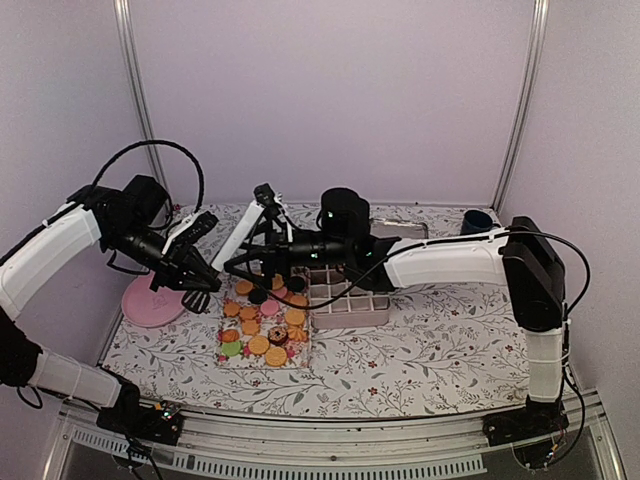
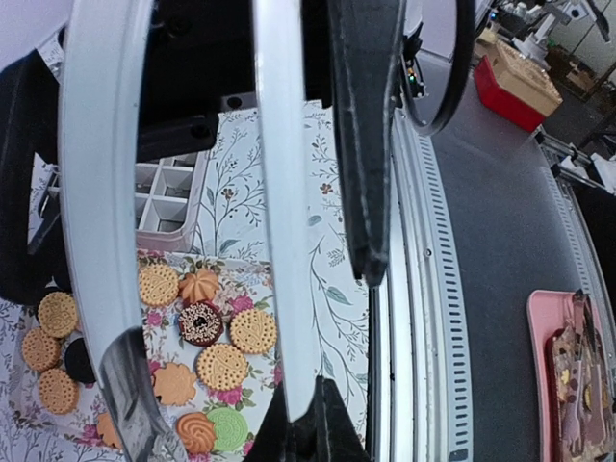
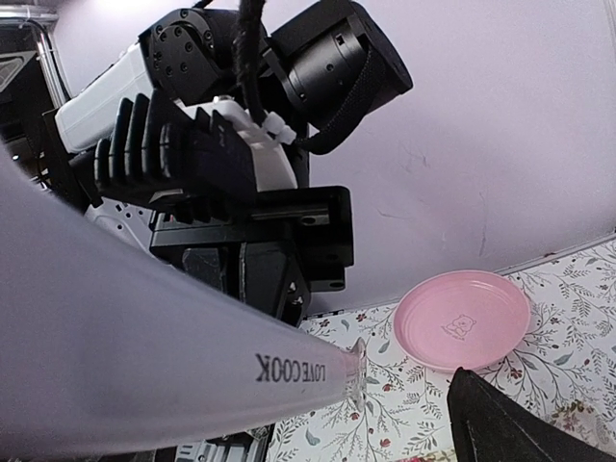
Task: Pack the cookies
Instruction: Pass from the left arm to the right
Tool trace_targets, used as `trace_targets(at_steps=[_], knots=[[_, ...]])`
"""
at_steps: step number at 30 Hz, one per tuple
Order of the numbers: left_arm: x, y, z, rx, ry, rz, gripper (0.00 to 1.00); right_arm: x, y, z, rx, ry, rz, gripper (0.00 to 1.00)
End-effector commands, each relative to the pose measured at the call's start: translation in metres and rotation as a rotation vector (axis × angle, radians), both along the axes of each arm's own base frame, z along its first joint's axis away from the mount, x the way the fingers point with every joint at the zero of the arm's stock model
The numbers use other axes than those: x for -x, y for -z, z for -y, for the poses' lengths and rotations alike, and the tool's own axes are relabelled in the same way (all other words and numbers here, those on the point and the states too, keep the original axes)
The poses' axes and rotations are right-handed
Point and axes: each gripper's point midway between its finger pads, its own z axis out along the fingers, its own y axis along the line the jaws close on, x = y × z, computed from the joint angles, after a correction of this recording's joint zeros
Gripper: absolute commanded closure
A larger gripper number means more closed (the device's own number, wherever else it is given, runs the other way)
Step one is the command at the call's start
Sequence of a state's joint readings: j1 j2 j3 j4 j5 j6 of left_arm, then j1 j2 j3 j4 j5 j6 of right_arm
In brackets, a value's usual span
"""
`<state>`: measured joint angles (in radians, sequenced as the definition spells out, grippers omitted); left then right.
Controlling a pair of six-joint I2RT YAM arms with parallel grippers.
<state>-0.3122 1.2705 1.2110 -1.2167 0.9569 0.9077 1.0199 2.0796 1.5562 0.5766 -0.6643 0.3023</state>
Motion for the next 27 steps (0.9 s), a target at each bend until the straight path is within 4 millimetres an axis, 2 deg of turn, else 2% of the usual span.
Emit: trace_targets(at_steps=[1,10,16,27], knots=[[0.002,-0.007,0.004,0.031,0.026,0.01,1.0,0.002,-0.041,0.012,-0.054,0.018,0.038,0.0],[0.0,0.001,0.003,0.006,0.017,0.016,1.0,0.012,-0.045,0.003,-0.05,-0.073,0.026,0.17],[0.0,0.009,0.001,-0.015,0.011,0.014,1.0,0.009,-0.045,0.006,-0.024,-0.073,0.033,0.28],[-0.003,0.01,0.0,-0.026,0.003,0.024,1.0,0.008,-0.027,0.002,0.068,-0.092,0.049,0.46]])
